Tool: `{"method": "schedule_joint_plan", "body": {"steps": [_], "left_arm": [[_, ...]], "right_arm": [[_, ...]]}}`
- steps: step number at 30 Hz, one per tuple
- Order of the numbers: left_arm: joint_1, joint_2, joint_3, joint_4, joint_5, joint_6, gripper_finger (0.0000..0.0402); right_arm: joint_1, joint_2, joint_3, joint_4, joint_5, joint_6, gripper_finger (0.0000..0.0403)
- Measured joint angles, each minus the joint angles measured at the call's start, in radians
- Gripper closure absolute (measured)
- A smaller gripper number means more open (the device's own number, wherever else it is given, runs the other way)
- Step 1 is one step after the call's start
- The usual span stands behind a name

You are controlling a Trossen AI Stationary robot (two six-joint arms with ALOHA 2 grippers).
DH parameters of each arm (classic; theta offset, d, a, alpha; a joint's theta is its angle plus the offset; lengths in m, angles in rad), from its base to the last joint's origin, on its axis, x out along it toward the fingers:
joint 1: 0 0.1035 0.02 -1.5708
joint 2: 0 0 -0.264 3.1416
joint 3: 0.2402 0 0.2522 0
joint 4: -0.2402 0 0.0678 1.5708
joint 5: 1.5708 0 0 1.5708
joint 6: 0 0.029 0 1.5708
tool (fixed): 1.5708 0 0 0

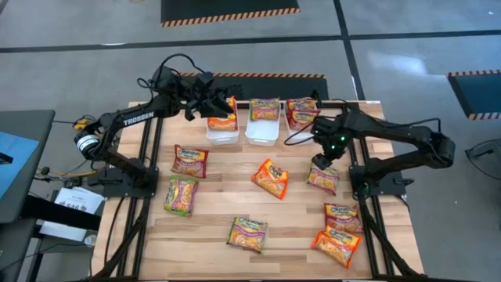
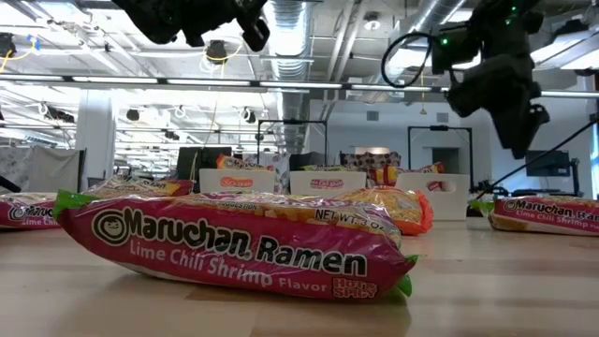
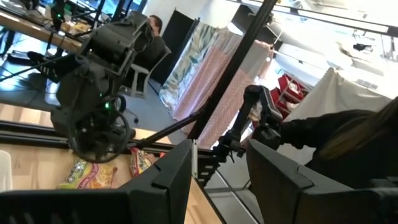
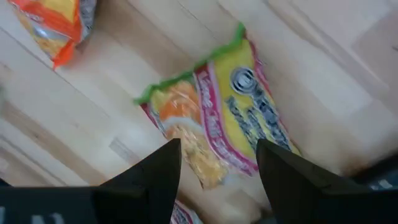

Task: Sort Maruchan noodles
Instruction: Put the green noodle pack into the center white bin

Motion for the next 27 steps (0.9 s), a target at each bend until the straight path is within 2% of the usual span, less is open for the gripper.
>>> {"method": "schedule_joint_plan", "body": {"steps": [8, 18, 24, 27], "left_arm": [[0.0, 0.0, 0.0, -0.001, -0.017, 0.0, 0.0264], [0.0, 0.0, 0.0, -0.005, -0.062, 0.02, 0.0264], [0.0, 0.0, 0.0, -0.005, -0.077, 0.02, 0.0264], [0.0, 0.0, 0.0, -0.005, -0.086, 0.02, 0.0264]], "right_arm": [[-0.001, 0.103, -0.081, 0.06, 0.005, -0.036, 0.0168], [-0.007, 0.25, -0.101, 0.137, 0.044, -0.112, 0.0168], [-0.016, 0.344, -0.094, 0.163, 0.023, -0.167, 0.0169], [-0.016, 0.377, -0.092, 0.163, -0.007, -0.177, 0.0187]]}}
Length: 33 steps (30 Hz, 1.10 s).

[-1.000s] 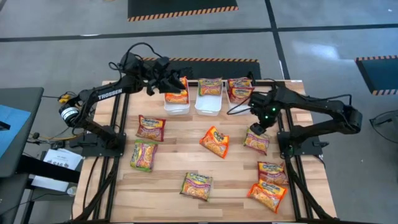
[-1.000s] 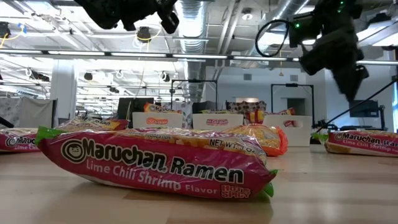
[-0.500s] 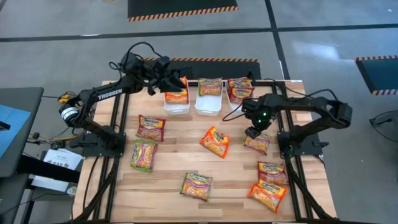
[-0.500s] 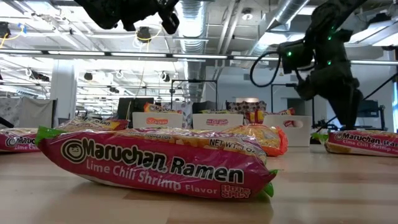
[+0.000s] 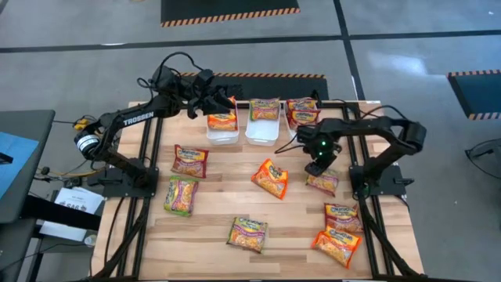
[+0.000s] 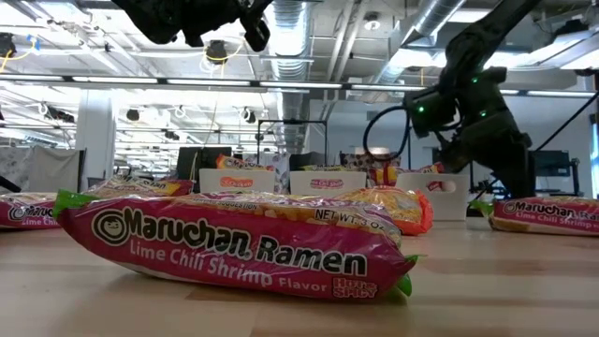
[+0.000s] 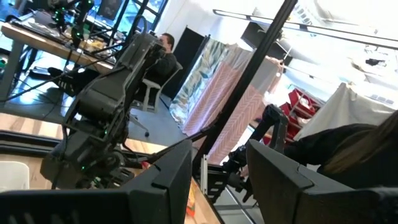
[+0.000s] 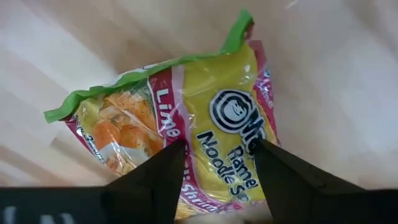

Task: Sort Maruchan noodles
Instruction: Put the green noodle pack into the center white bin

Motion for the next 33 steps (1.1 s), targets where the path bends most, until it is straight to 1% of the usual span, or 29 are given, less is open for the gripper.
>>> {"method": "schedule_joint_plan", "body": {"steps": [3, 11, 13, 17, 21, 24, 28, 33], "left_arm": [[0.0, 0.0, 0.0, -0.009, -0.001, 0.003, 0.0264], [0.0, 0.0, 0.0, -0.092, -0.017, 0.063, 0.0264], [0.0, 0.0, 0.0, -0.1, -0.026, 0.074, 0.0264], [0.0, 0.0, 0.0, -0.1, -0.03, 0.078, 0.0264], [0.002, 0.0, 0.0, -0.097, -0.03, 0.057, 0.0264], [0.007, 0.0, 0.0, -0.095, -0.031, 0.043, 0.0264], [0.012, 0.0, 0.0, -0.093, -0.04, 0.034, 0.0264], [0.025, 0.0, 0.0, -0.092, -0.045, -0.009, 0.0264]], "right_arm": [[0.001, 0.014, 0.0, -0.001, -0.011, -0.001, 0.0228], [0.001, 0.014, -0.001, -0.008, -0.015, -0.014, 0.0371], [0.004, 0.001, -0.001, -0.008, -0.011, -0.022, 0.0391], [0.005, -0.042, 0.026, -0.032, 0.025, -0.019, 0.0396], [0.02, -0.109, 0.069, -0.051, 0.1, 0.018, 0.0399], [0.041, -0.157, 0.097, -0.092, 0.103, 0.052, 0.04], [0.068, -0.214, 0.132, -0.104, 0.113, 0.09, 0.0401], [0.111, -0.259, 0.207, -0.136, 0.138, 0.118, 0.0402]]}}
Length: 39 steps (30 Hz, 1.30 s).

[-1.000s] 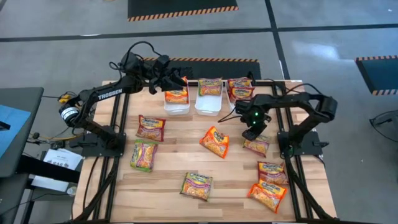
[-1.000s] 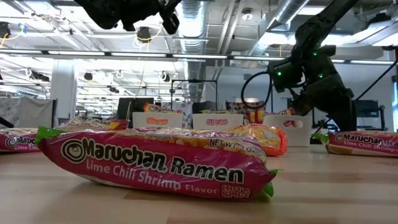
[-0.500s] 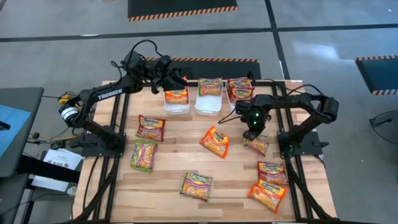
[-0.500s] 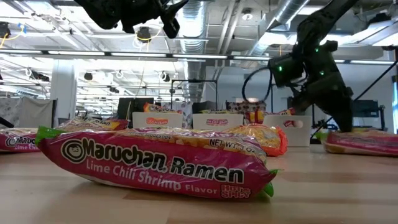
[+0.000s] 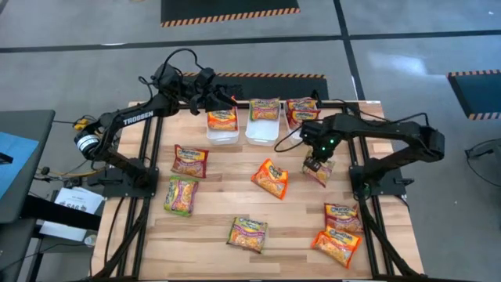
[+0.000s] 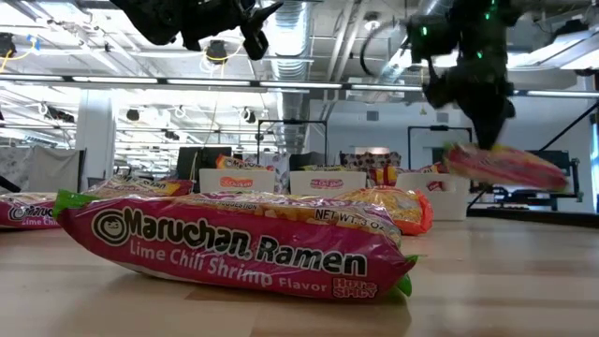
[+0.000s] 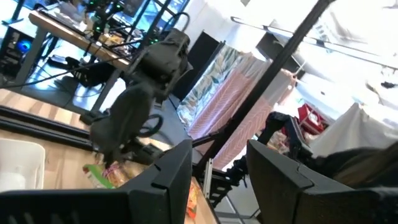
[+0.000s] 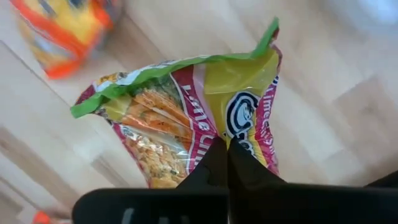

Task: Sort Maruchan noodles
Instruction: Put the green noodle pack into the center white bin

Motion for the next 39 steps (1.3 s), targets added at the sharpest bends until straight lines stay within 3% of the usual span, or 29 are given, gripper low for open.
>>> {"method": "schedule_joint_plan", "body": {"steps": [6, 12, 21, 26, 31, 39], "left_arm": [[0.036, 0.0, 0.0, 0.029, -0.053, -0.072, 0.0264], [0.069, 0.0, 0.0, 0.027, -0.09, -0.074, 0.0264], [0.103, 0.0, 0.0, 0.034, -0.105, -0.068, 0.0264], [0.132, 0.0, 0.0, 0.034, -0.089, -0.075, 0.0264], [0.16, 0.0, 0.0, 0.034, -0.067, -0.08, 0.0264], [0.207, 0.0, 0.0, 0.034, -0.023, -0.098, 0.0264]], "right_arm": [[0.012, -0.004, 0.16, 0.019, 0.11, -0.025, 0.0402], [-0.048, 0.066, 0.318, 0.142, 0.17, -0.177, 0.0402], [-0.12, 0.32, 0.579, 0.254, 0.248, -0.42, 0.0402], [-0.144, 0.463, 0.706, 0.246, 0.268, -0.468, 0.0402], [-0.15, 0.566, 0.797, 0.244, 0.382, -0.547, 0.0401], [-0.146, 0.713, 0.929, 0.194, 0.437, -0.606, 0.04]]}}
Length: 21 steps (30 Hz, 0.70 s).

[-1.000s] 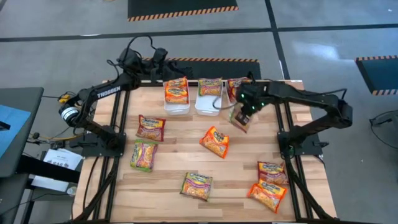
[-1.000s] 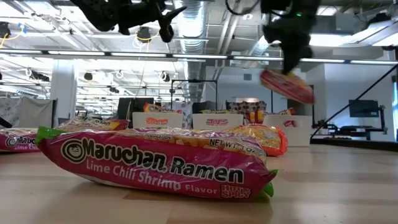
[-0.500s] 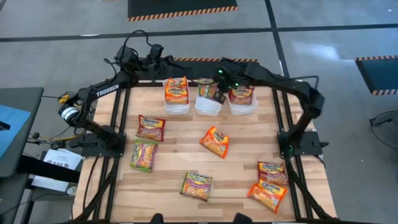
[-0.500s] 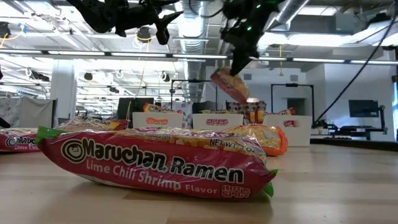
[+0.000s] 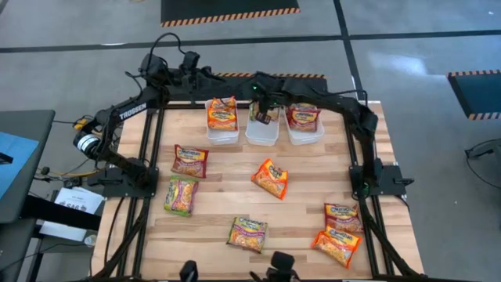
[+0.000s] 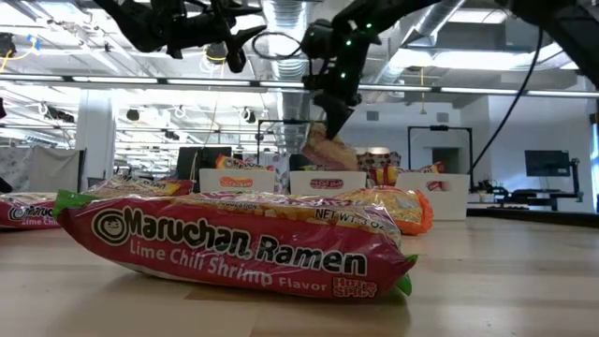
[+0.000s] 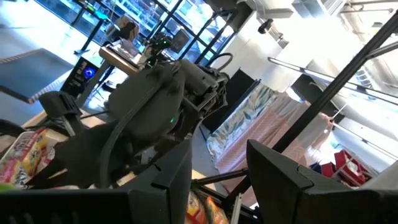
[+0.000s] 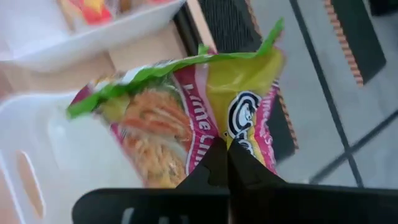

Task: Sort Maruchan noodles
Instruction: Put the green noodle pack into the center white bin

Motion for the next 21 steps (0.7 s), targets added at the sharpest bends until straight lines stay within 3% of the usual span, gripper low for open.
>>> {"method": "schedule_joint_plan", "body": {"steps": [13, 21], "left_arm": [[0.021, 0.0, 0.0, 0.0, 0.048, 0.001, 0.0264], [0.021, 0.0, 0.0, 0.0, 0.048, 0.001, 0.0264]], "right_arm": [[0.014, 0.146, 0.054, -0.072, 0.099, -0.08, 0.0395], [0.015, 0.146, 0.054, -0.076, 0.089, -0.178, 0.0325]]}}
